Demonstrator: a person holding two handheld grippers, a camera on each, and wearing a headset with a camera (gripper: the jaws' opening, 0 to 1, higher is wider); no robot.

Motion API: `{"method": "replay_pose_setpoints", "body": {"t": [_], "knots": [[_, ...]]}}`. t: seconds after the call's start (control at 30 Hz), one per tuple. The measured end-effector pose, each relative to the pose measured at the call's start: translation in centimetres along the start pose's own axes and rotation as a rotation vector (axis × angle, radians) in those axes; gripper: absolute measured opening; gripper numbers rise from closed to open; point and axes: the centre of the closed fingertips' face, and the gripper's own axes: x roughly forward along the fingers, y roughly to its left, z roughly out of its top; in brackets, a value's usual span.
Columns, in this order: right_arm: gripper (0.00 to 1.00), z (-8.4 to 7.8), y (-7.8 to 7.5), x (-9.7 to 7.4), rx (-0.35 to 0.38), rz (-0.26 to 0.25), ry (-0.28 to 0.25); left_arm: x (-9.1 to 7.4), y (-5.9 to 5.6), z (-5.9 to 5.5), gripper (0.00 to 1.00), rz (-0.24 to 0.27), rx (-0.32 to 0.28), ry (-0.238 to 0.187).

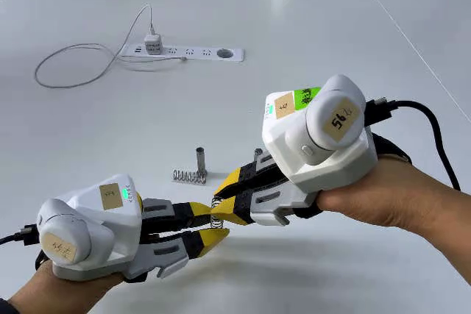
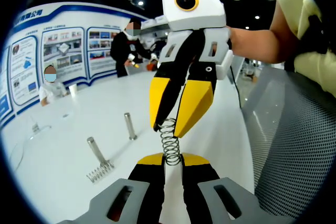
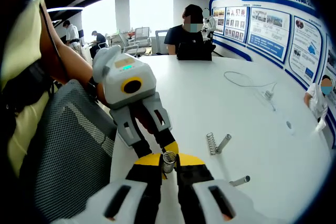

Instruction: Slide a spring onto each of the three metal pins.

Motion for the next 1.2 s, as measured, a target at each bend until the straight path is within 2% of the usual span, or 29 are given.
{"method": "replay_pose_setpoints", "body": {"t": [0.4, 0.67, 0.93, 1.2], "knots": [[0.11, -0.1, -0.2, 0.0, -0.004, -0.008, 0.0, 0.2, 0.0, 0.1, 0.12, 0.0, -0.012, -0.009], [0.11, -0.2, -0.9, -0.5, 0.006, -0.026, -0.004, 0.1, 0.3, 0.0, 0.19, 0.015, -0.032, -0.008], [0.11, -0.2, -2.2, -1.7, 0.014, -0.064, -0.012, -0.4, 1.3, 0.0, 0.28, 0.051, -0.067, -0.015], [0.11, 0.0, -4.5, -3.5, 0.028, -0.13, -0.031, -1.1, 1.8, -0.4, 0.36, 0.077, -0.094, -0.01]]}}
